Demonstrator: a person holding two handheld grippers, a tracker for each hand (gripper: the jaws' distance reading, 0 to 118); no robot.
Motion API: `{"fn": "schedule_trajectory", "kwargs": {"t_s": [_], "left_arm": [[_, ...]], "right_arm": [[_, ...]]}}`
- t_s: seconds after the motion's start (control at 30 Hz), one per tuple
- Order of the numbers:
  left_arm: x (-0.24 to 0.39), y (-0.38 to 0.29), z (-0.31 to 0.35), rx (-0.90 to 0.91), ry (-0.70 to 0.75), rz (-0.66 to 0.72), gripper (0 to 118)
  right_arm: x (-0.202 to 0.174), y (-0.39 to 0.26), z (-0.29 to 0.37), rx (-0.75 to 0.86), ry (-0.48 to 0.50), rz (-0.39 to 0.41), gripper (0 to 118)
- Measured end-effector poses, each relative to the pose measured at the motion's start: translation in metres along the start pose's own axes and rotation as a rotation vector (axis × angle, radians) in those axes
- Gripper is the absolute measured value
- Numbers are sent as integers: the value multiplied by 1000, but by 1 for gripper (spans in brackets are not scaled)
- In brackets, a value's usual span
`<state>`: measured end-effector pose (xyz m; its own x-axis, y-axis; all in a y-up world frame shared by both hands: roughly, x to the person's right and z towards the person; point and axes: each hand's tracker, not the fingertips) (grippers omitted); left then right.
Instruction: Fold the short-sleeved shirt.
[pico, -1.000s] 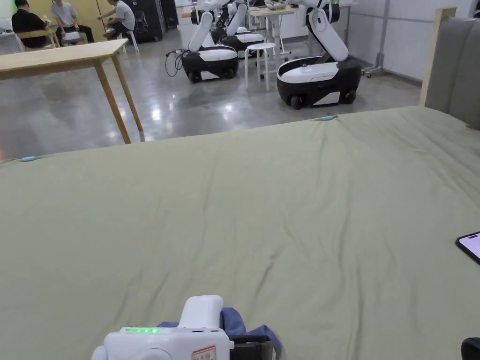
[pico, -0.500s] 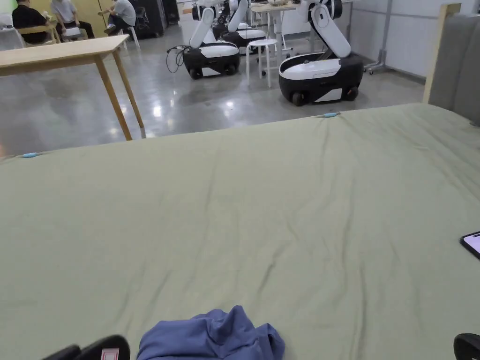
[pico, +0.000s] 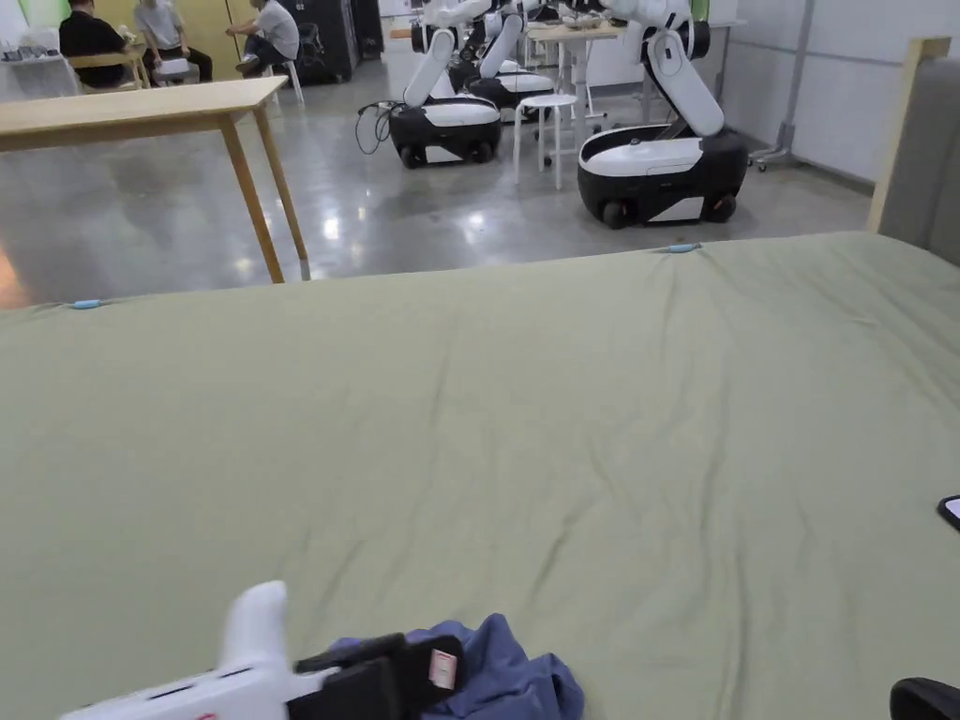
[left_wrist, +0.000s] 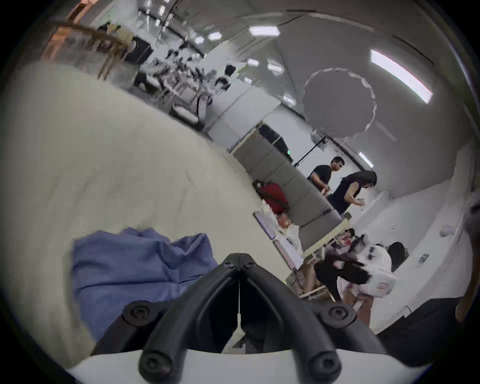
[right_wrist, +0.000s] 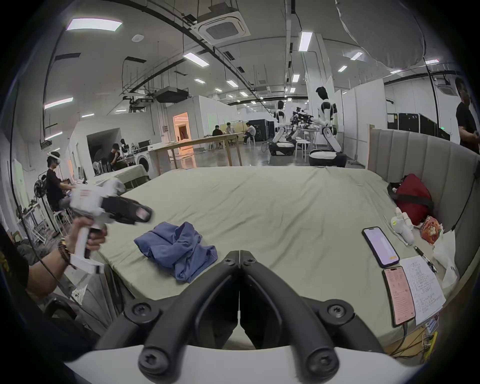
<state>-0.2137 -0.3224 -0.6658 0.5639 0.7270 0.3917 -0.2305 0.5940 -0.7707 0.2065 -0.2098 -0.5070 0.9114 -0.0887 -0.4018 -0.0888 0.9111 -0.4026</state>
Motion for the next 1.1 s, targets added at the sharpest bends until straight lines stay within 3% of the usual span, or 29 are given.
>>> {"fn": "schedule_trajectory", "kwargs": {"t_s": [0.13, 0.23, 0.33, 0.43, 0.57, 0.7, 0.83, 0.97, 1.1], "left_arm": [[-27, -20, -57, -149, 54, 36, 0], [-42, -32, -76, -141, 41, 132, 0], [-40, -32, -72, -110, 54, 110, 0], [-21, -23, -47, -60, 13, 96, 0], [12, -7, 20, 86, -70, 21, 0], [34, -16, 93, 216, -95, 29, 0], [37, -36, 154, 305, -41, 24, 0], [29, -53, 185, 359, 24, 36, 0], [13, -67, 196, 385, 142, 83, 0]], "right_arm": [[0, 1, 5, 8, -8, -5, 0], [2, -2, 9, 10, -17, -8, 0], [3, -1, 10, 6, -27, -10, 0], [0, 3, 8, 21, -3, -18, 0], [-16, 12, -18, 65, 166, -51, 0], [-34, 14, -73, 52, 319, -99, 0], [-47, -2, -146, -23, 489, -238, 0], [-51, -30, -208, -150, 511, -364, 0], [-53, -49, -243, -268, 469, -372, 0]]}}
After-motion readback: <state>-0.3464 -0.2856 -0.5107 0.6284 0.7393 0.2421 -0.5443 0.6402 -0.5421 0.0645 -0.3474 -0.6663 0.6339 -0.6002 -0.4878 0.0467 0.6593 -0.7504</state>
